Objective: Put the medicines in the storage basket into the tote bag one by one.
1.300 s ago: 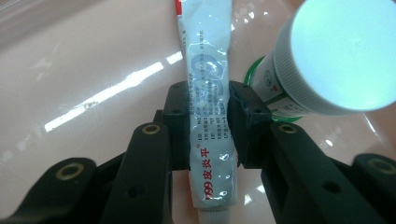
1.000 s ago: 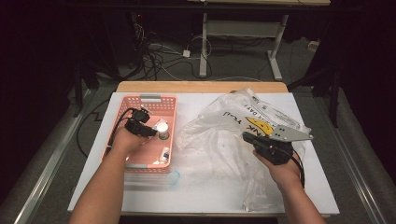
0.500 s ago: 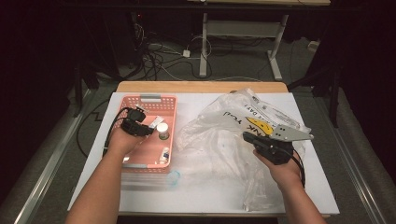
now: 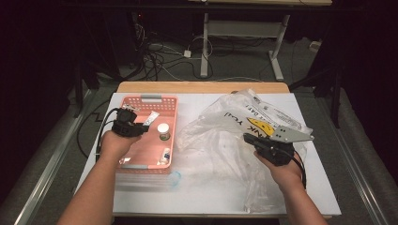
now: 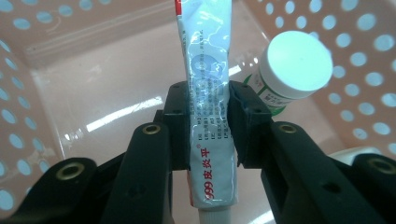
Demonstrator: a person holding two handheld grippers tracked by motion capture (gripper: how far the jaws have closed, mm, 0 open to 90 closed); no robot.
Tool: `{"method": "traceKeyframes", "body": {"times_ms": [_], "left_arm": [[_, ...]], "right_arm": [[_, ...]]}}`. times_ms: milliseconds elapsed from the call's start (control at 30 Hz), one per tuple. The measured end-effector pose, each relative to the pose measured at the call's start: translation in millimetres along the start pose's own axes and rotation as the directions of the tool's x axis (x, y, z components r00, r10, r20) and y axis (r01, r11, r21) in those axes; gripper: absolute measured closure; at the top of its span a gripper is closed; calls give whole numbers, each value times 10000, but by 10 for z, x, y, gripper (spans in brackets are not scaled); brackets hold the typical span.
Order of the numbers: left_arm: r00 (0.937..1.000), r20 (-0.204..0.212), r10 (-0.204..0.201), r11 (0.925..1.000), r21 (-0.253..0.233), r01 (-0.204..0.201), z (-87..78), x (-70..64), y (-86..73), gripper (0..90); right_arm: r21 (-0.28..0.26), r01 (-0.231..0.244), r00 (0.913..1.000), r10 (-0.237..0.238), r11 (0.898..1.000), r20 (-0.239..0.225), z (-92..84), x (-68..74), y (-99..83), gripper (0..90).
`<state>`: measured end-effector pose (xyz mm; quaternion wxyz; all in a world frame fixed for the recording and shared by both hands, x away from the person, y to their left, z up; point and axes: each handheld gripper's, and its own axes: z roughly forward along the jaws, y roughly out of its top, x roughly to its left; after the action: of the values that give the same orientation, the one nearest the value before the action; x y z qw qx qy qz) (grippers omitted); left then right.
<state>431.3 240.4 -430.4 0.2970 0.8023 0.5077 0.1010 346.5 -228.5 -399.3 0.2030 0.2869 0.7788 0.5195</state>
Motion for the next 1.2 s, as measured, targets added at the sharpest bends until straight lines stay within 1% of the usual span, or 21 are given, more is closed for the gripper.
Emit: {"method": "traceKeyframes", "body": {"times_ms": [100,167,233,300,367,467,533,600,700,800,867,933,1033,1100,1200], "left_arm": [[10000,-4,2,9996,-289,-2,-43,-30,-11,690],[9999,-49,109,9989,-457,-111,-71,-62,-14,690],[9998,9,179,9974,-696,-178,-103,-95,-19,690],[9984,-213,527,9950,-833,-543,-129,-149,-24,689],[9988,-61,492,9931,-1062,-496,-153,-179,-36,690],[9982,-142,587,9898,-1295,-601,-184,-225,-61,690],[9988,-66,485,9872,-1518,-489,-212,-233,-87,690],[9990,-68,442,9835,-1755,-447,-245,-242,-116,690],[9994,120,323,9761,-2153,-289,-317,-252,-165,690],[9990,152,412,9698,-2413,-363,-385,-292,-218,689],[9986,267,454,9647,-2608,-369,-419,-318,-261,689],[9983,191,548,9632,-2644,-478,-442,-347,-295,689],[9978,318,579,9592,-2789,-468,-467,-388,-344,689],[9972,328,671,9553,-2904,-547,-481,-434,-378,690],[9964,455,709,9488,-3114,-533,-513,-498,-434,690]], "right_arm": [[-38,-8,10000,8,10000,6,-10,-2,3,900],[-45,2,10000,-2,10000,3,-17,0,5,900],[-49,-2,10000,2,10000,-5,-22,2,5,900],[-48,-12,10000,12,10000,-18,-23,1,5,900],[-45,2,10000,-2,10000,-36,-20,0,4,900],[-45,-9,10000,9,10000,-36,-20,-2,2,900],[-46,-10,10000,10,10000,-25,-26,1,3,900],[-61,-1,10000,1,10000,-12,-31,1,4,900],[-75,6,10000,-6,10000,-29,-33,1,4,900],[-73,4,10000,-4,10000,-21,-33,3,4,900],[-70,1,10000,-1,10000,-24,-32,5,4,900],[-50,28,10000,-28,10000,-33,-27,8,1,900],[-31,40,10000,-40,10000,-45,-19,17,-2,900],[0,53,10000,-53,10000,-45,-18,22,-3,900],[15,58,10000,-58,10000,-39,-19,30,-5,900]]}}
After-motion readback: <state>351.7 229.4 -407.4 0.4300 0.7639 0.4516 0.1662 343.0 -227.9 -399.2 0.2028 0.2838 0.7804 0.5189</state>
